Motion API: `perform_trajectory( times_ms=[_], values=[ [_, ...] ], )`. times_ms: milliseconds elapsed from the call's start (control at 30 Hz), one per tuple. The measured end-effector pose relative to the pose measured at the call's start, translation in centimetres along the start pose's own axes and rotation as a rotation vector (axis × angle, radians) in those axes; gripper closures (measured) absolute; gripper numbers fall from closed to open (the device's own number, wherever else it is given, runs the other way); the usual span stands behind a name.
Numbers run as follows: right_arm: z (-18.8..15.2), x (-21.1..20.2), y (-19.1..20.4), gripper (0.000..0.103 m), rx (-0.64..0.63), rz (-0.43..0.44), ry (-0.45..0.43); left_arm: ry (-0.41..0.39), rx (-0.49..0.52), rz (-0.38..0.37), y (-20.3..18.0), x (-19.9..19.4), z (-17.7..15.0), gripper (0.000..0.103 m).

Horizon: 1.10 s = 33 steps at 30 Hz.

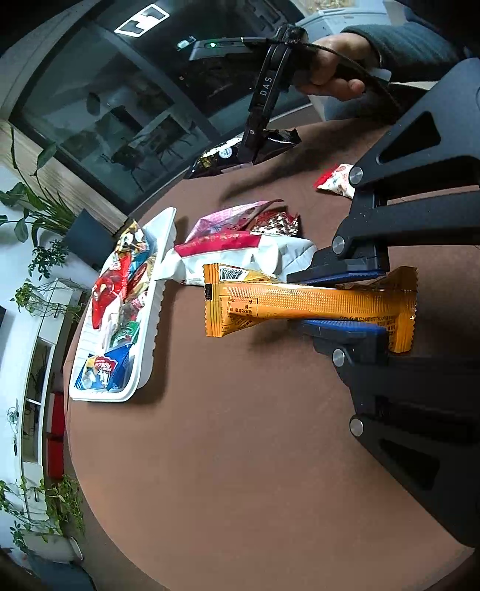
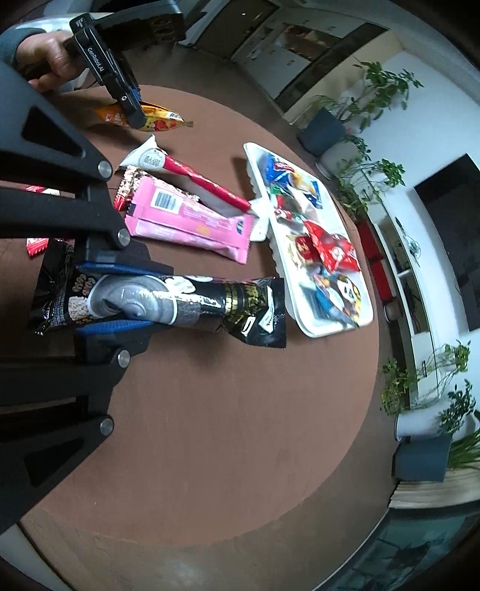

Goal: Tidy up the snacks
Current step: 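Carry the orange bar in the left gripper while the right carries the black packet to the tray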

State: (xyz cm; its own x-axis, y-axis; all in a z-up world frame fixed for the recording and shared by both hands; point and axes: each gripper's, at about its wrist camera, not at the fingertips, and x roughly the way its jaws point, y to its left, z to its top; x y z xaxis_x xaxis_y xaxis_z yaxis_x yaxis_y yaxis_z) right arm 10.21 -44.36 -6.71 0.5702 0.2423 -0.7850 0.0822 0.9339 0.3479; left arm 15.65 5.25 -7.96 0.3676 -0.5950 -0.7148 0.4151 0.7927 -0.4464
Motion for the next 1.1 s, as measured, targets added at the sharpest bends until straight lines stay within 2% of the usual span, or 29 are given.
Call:
perform_trajectory(
  times_ms=[333,600,767,900,1000,1100],
  values=[
    [0.9,-1.7,-2.0,0.081,0.049,0.0,-0.042,-0.047,-0.026,0.0,1.3,-1.9,1.6,0.088],
    [4.5,-4.3,-2.7,0.081,0.045,0.011,-0.118,-0.122,0.008,0.024,1.3,-4.8,7.0,0.088],
    [8.7,-6.3,0.2,0.081,-0.031,0.049,-0.192,-0.163,0.054,0.04,0.4,-5.9,12.5,0.088],
    [12.3,-7.0,4.7,0.081,-0.139,0.081,-0.245,-0.169,0.091,0.05,-0.7,-5.4,16.5,0.088],
    [14.6,-6.1,7.7,0.081,-0.196,0.106,-0.253,-0.154,0.117,0.057,-1.4,-4.2,18.9,0.088],
    [16.4,-3.8,10.3,0.081,-0.237,0.135,-0.222,-0.136,0.107,0.052,-1.3,-2.6,20.9,0.088]
  ],
)
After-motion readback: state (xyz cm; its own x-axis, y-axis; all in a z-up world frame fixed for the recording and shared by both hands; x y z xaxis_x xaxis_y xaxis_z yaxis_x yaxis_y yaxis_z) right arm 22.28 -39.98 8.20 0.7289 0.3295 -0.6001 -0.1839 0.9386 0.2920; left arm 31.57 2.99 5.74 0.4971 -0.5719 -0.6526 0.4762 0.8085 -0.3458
